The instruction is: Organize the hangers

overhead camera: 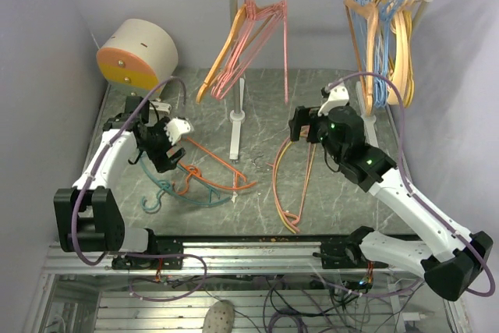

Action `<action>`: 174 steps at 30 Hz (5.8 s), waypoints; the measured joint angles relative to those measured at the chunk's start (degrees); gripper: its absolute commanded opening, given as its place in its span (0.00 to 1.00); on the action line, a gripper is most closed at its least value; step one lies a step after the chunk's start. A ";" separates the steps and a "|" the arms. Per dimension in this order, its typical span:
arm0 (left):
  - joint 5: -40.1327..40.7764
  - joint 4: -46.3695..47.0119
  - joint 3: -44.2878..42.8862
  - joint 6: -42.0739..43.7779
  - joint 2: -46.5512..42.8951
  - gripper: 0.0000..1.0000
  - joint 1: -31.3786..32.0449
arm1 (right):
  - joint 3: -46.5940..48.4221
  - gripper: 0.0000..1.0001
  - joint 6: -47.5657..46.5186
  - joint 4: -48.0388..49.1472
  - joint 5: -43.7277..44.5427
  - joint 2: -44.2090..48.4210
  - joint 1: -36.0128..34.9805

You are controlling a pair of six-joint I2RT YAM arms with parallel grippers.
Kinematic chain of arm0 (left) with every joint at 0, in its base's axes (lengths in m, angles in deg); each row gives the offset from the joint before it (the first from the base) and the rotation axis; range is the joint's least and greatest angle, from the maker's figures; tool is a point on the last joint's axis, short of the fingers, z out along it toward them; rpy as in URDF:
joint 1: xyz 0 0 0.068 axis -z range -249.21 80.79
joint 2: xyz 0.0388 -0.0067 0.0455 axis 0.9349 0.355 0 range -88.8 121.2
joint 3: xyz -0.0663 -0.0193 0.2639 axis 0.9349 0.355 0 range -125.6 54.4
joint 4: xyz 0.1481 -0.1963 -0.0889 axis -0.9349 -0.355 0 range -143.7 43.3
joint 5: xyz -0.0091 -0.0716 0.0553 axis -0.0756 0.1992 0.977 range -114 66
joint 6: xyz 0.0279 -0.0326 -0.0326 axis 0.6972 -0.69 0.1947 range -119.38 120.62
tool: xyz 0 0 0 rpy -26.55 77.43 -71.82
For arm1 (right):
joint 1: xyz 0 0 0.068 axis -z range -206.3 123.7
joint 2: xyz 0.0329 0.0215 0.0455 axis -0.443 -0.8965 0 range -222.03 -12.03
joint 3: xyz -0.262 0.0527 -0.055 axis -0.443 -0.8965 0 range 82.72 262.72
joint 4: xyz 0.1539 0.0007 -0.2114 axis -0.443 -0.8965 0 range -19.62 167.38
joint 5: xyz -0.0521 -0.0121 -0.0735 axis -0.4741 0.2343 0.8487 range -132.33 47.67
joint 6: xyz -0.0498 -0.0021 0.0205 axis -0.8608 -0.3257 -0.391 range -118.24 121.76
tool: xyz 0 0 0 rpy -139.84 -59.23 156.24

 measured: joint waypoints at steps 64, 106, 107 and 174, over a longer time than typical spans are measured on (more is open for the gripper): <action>-7.93 -17.18 -15.04 61.31 34.01 0.07 4.15 | -14.97 0.93 8.70 -1.44 -14.75 4.59 0.00; -8.87 -36.59 -14.73 60.08 10.23 0.07 18.12 | -29.20 0.20 -48.19 40.06 20.87 -13.44 -43.34; -9.01 -36.50 -14.73 59.69 10.21 0.07 18.29 | -29.07 0.08 -48.52 40.52 20.63 -13.79 -42.75; 67.04 -1.27 -62.14 -41.77 3.74 1.00 17.40 | -14.10 0.00 64.72 -40.13 41.75 3.63 -47.87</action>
